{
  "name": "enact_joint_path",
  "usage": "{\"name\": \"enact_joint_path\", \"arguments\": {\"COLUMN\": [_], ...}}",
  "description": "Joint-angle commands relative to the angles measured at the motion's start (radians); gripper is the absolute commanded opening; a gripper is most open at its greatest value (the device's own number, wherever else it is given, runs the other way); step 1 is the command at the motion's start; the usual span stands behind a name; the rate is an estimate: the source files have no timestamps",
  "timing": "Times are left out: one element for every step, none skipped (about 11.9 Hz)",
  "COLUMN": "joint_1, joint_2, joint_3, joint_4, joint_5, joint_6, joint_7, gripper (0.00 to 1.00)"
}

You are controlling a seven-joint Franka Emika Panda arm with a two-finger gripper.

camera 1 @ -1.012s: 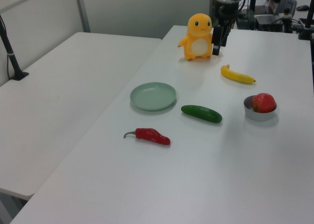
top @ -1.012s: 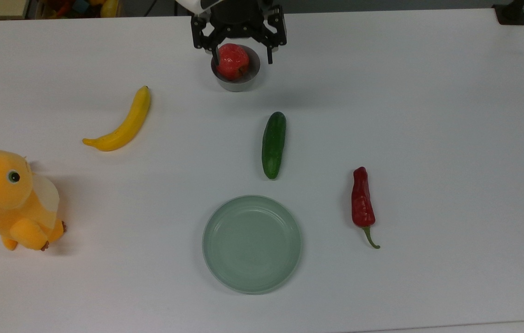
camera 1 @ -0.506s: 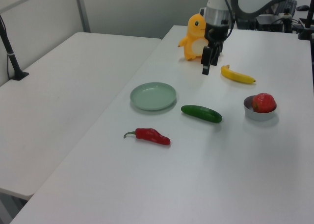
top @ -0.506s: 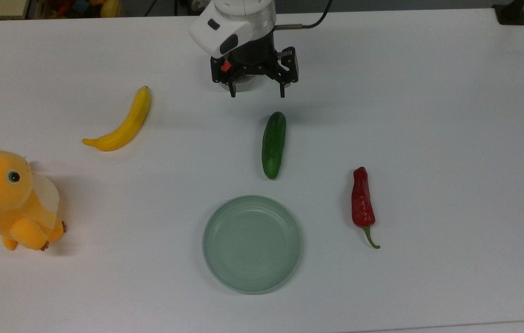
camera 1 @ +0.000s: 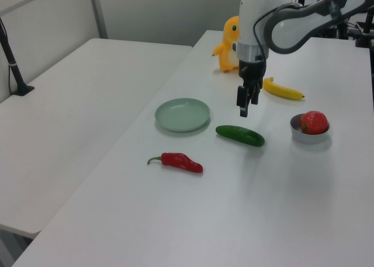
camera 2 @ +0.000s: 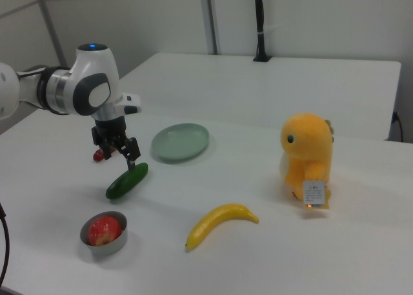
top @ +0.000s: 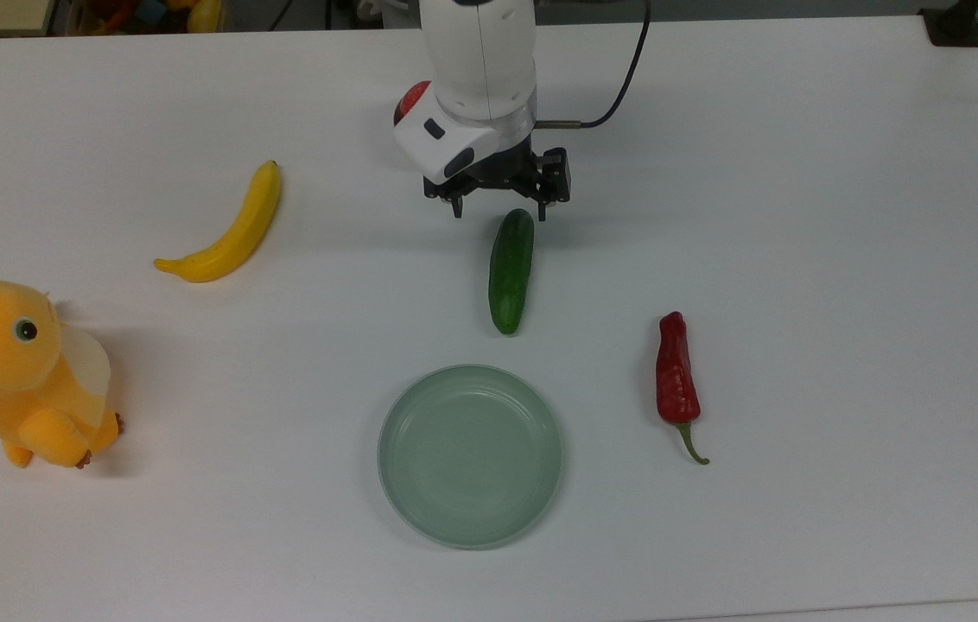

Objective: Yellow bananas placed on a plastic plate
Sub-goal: 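Move the gripper over to the yellow banana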

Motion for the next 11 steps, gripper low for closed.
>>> {"name": "enact_joint_path", "arguments": {"joint_1": [0.025,0.025,0.017,0.009,-0.004,-0.027,-0.038,-0.04,-0.041,-0.037,-0.04], "joint_2": [0.013,0.013,0.013,0.013,0.007,-0.005,-0.01,-0.007,-0.005,-0.007,-0.005], "joint_3": [-0.007,-0.007,-0.007,-0.009,-0.016,-0.032,-0.071,-0.117,-0.166,-0.218,-0.254], "joint_4": [-0.013,-0.012,-0.01,-0.012,-0.009,-0.007,-0.006,-0.005,-0.007,-0.007,-0.009], "joint_5": [-0.021,-0.021,-0.02,-0.02,-0.02,-0.02,-0.02,-0.02,-0.02,-0.02,-0.02], "joint_6": [0.027,0.027,0.027,0.026,0.024,0.024,0.023,0.024,0.024,0.023,0.023], "joint_7": [0.015,0.015,0.017,0.017,0.017,0.017,0.005,-0.008,-0.028,-0.051,-0.069], "gripper": [1.0,1.0,1.0,1.0,1.0,1.0,1.0,1.0,1.0,1.0,1.0]}}
